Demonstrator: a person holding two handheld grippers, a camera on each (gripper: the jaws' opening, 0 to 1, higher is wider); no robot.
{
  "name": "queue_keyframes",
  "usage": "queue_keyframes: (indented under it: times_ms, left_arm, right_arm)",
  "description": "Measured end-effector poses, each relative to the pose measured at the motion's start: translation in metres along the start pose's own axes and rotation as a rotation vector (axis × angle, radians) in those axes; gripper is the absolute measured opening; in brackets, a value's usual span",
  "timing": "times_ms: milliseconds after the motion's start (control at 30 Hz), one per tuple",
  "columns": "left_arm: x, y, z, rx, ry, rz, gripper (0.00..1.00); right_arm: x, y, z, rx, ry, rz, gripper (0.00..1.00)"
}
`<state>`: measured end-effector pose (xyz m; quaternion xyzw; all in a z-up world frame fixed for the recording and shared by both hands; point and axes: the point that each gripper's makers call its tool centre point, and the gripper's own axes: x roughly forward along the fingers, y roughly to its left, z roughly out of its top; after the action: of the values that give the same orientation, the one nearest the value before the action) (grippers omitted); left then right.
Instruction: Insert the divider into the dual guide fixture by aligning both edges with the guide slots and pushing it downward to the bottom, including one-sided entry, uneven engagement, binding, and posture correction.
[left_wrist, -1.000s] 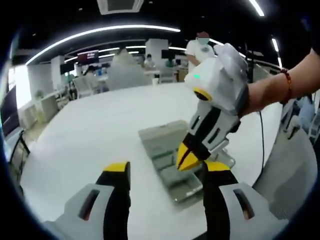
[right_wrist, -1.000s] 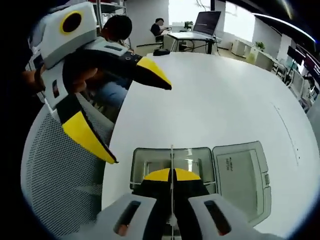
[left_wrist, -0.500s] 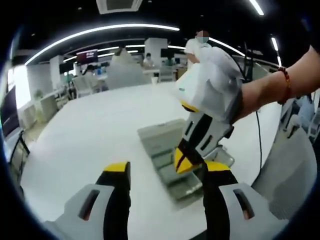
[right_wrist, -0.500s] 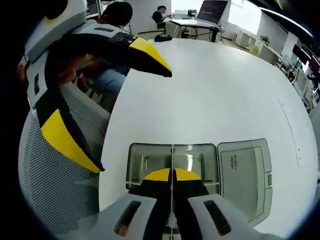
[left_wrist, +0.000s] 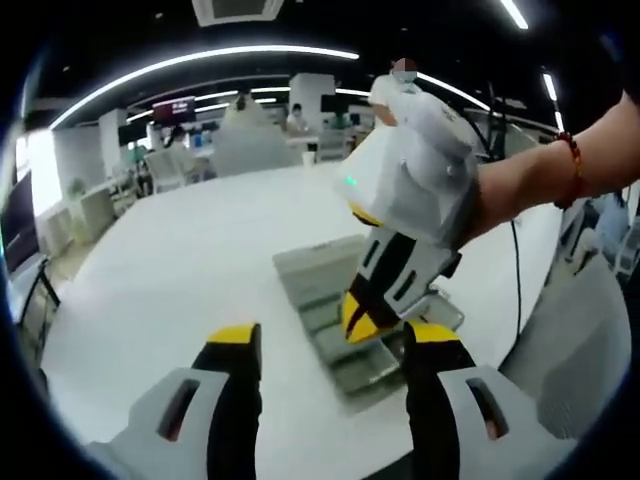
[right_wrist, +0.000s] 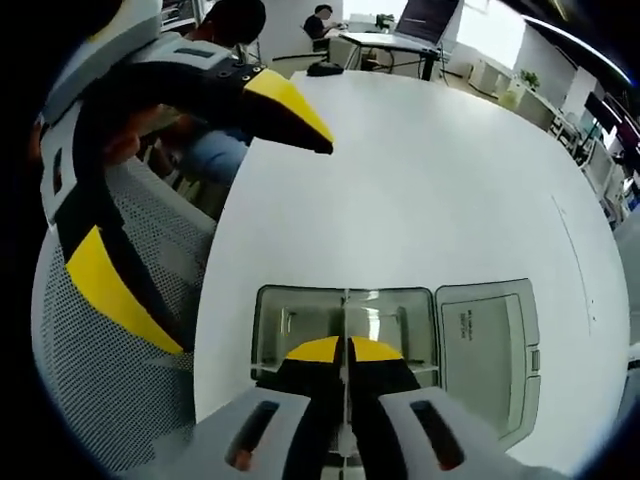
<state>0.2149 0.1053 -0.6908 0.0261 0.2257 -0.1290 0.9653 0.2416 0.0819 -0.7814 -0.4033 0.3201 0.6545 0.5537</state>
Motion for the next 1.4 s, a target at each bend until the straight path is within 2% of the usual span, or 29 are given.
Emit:
queue_keyframes:
  times_ms: [67,100,200,333,633,800,1067,1233,1400]
  left_arm:
    - [-0.003,0.0,0.001,0.003,-0.008,0.004,0.57]
    - [-0.004,-0.001,0.001,0.0,-0.01,0.004,0.57]
    - [-0.008,-0.005,0.001,0.013,0.0,-0.003,0.57]
    - [-0.013,-0.01,0.002,0.022,0.0,-0.027,0.58]
    - [-0.025,-0.015,0.002,0.019,-0.001,-0.049,0.59]
    - [-0.031,-0.022,0.003,0.037,0.001,-0.071,0.61]
    - [-0.041,-0.033,0.004,0.039,-0.012,-0.113,0.62]
    - [-0.045,-0.038,0.005,0.032,-0.026,-0.156,0.66]
    - [-0.048,-0.042,0.008,0.073,-0.035,-0.193,0.68]
  right_arm:
    - [-0.002,0.001,0.005,0.032,-0.04,0.004,0.04]
    - [-0.005,-0.004,0.009,0.041,-0.075,-0.028,0.05]
    - [-0.013,-0.008,0.009,0.082,-0.087,-0.054,0.1]
    - [-0.022,-0.011,0.012,0.127,-0.141,-0.093,0.12]
    - [-0.038,0.002,0.009,0.216,-0.216,-0.137,0.18]
    - [-0.047,0.01,0.002,0.248,-0.235,-0.162,0.2]
    - [-0.07,0.024,-0.009,0.338,-0.306,-0.221,0.26]
    - [-0.088,0.03,-0.017,0.384,-0.346,-0.274,0.3]
    - [-0.108,0.038,-0.027,0.438,-0.399,-0.341,0.34]
